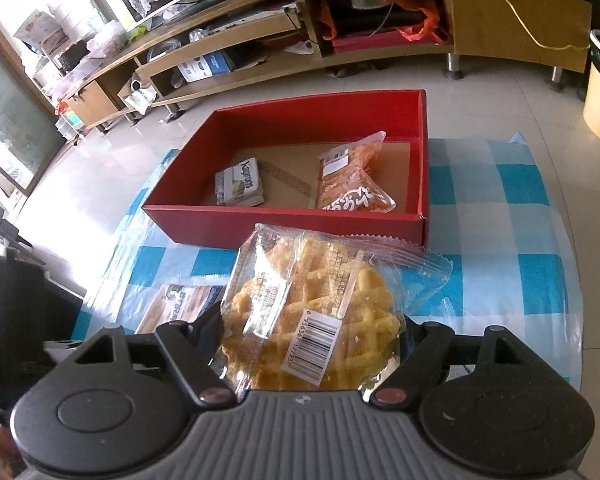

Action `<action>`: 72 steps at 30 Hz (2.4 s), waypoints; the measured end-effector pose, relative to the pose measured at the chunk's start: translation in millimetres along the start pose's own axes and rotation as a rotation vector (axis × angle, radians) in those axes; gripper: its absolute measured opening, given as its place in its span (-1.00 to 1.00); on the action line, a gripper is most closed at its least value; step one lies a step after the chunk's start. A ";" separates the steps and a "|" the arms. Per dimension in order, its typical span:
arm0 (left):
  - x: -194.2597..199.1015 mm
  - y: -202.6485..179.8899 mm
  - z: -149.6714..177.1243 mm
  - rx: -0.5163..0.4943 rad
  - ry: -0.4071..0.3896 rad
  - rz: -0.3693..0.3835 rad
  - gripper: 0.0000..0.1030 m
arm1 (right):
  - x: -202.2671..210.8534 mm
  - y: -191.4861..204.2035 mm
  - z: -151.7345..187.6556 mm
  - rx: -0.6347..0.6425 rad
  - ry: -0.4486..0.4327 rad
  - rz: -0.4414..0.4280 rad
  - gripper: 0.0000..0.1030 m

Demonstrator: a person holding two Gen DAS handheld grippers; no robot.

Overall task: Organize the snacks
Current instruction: 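Close the left tool on the white bread bag while the right tool holds the waffle pack, then carry the bread bag and waffle pack into the red box and open both tools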

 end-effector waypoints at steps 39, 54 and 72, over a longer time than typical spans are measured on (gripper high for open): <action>28.7 -14.0 -126.9 0.056 -0.220 0.087 0.53 | -32.4 -11.8 -94.9 -0.082 -0.108 -0.002 0.48; -12.2 -15.9 -157.2 0.039 -0.221 0.021 0.52 | -86.5 -11.2 -115.4 -0.040 -0.069 0.021 0.48; -30.1 -15.4 -163.3 0.053 -0.208 0.012 0.63 | -109.3 -13.6 -128.3 0.032 -0.108 0.060 0.51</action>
Point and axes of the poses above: each gripper's, at about its wrist camera, not at the fingertips, and x roughly against the way its jaws point, y to its left, z to its underside, the point moved 3 cm from there along -x, roughly the way its jaws point, and after that the axes turned 3 degrees about -x, right-handed, at the moved point
